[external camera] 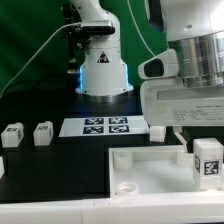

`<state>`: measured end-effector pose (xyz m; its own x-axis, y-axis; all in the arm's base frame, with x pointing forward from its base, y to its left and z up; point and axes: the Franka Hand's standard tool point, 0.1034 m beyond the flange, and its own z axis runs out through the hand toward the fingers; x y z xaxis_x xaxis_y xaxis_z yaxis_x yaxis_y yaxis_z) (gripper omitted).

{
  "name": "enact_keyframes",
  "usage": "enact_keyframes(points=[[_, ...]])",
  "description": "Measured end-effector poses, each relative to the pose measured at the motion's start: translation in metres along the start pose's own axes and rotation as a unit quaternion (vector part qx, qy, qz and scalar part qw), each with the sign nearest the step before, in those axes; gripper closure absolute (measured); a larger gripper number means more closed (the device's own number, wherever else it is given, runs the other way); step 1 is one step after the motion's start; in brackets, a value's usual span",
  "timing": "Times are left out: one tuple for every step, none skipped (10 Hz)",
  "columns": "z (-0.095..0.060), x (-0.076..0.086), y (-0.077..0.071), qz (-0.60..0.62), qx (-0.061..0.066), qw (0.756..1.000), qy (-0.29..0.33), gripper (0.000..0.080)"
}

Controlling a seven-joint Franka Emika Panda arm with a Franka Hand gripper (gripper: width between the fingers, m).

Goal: Assemble one leg

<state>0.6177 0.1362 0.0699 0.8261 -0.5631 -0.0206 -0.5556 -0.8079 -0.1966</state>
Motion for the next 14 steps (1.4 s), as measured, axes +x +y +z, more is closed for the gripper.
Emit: enact_keyframes(points=[[0.0,0.001,0.001,-0.066,-0.001,0.998,0.0,0.0151],[0.0,0.003,0.002,-0.12,-0.001,0.993,0.001,0.0151],[-0.001,0.009,0.001,-0.162,-0.003,0.987,0.01,0.0151],[-0.001,0.015,-0.001,-0.243,-0.004,0.97,0.025,0.0151],[-0.001,0.016,-0.003,-0.294,-0.005,0.955,0.035,0.0151],[-0.002,0.017,-0.006,-0.326,-0.004,0.944,0.042,0.0151],[-0.002,0.017,-0.006,-0.353,-0.006,0.935,0.043,0.0151],[-0.002,0.018,-0.006,-0.356,-0.006,0.933,0.043,0.0151],[-0.002,0.018,-0.006,-0.355,-0.006,0.934,0.043,0.0151],[-0.002,0.018,-0.005,-0.355,-0.006,0.934,0.043,0.0252],[-0.002,0.018,-0.005,-0.351,-0.006,0.935,0.043,0.0386],[-0.002,0.022,-0.001,-0.341,-0.009,0.939,0.044,0.0386],[-0.002,0.023,0.002,-0.328,-0.009,0.944,0.044,0.0488],[-0.002,0.024,0.003,-0.294,-0.008,0.955,0.044,0.049]])
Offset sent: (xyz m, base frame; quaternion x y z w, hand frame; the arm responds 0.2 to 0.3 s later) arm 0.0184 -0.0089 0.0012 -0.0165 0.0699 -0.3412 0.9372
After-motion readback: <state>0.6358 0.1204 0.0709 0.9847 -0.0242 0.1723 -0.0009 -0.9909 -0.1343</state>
